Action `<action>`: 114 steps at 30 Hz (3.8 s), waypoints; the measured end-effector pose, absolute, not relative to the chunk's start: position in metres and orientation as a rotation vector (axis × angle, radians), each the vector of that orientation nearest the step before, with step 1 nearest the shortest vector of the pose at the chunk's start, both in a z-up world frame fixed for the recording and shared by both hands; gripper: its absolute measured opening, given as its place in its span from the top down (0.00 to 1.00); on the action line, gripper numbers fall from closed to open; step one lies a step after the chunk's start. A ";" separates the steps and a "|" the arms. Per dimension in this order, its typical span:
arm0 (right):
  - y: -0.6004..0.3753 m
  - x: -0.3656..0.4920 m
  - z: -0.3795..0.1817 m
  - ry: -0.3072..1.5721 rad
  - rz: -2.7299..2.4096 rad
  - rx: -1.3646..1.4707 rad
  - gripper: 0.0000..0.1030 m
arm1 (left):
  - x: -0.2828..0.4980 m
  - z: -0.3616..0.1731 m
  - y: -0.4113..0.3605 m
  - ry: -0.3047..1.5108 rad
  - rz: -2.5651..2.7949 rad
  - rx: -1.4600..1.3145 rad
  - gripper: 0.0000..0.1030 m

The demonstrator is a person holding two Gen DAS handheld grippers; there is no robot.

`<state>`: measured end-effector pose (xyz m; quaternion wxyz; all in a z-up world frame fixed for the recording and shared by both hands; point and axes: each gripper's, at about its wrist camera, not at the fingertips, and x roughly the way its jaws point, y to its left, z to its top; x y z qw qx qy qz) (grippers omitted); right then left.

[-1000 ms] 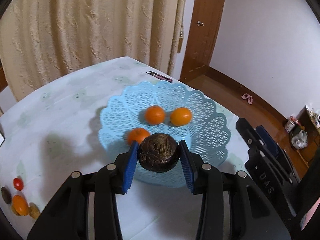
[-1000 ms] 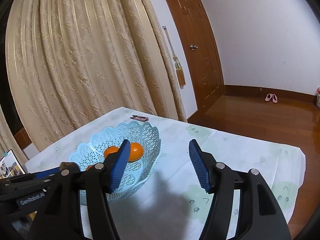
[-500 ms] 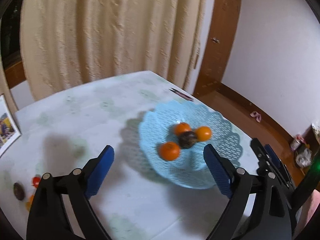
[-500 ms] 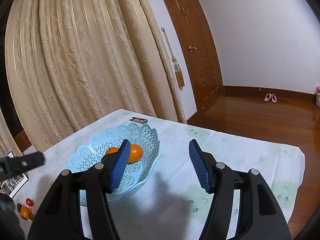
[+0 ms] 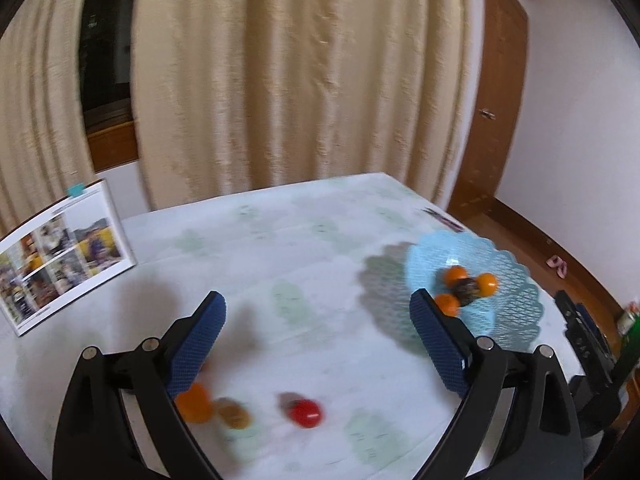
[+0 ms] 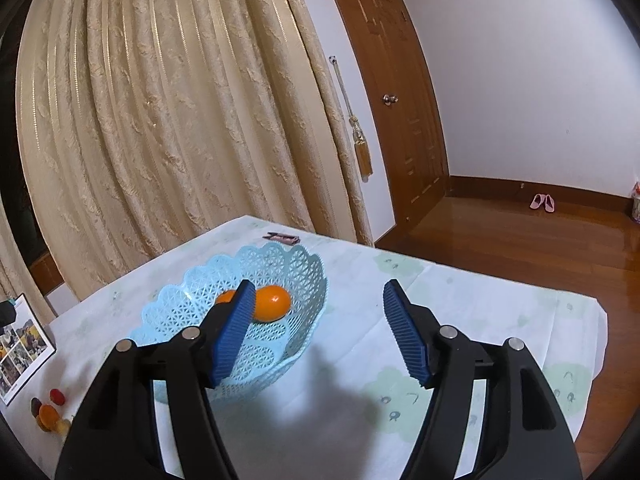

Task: Organize fruits
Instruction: 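Move the left tool back toward the remaining fruits on the table, then grasp the second dark brown round fruit with the left tool, then grasp an orange with the right tool, then carry the orange into the blue basket and open the right tool while the left tool carries its brown fruit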

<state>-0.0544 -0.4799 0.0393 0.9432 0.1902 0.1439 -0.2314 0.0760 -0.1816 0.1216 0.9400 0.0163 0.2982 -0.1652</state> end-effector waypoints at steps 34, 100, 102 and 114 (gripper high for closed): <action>-0.340 -0.010 0.046 0.481 -0.036 0.235 0.34 | 0.137 0.006 -0.016 0.929 0.019 -0.111 0.22; -0.144 0.106 0.002 0.930 0.436 0.082 0.62 | 0.097 0.104 0.015 0.707 0.050 -0.200 0.58; -0.148 0.102 0.012 0.901 0.439 0.095 0.62 | 0.096 0.105 0.014 0.705 0.047 -0.201 0.58; -0.204 0.086 0.061 0.766 0.377 0.203 0.62 | 0.092 0.108 0.005 0.696 0.025 -0.186 0.58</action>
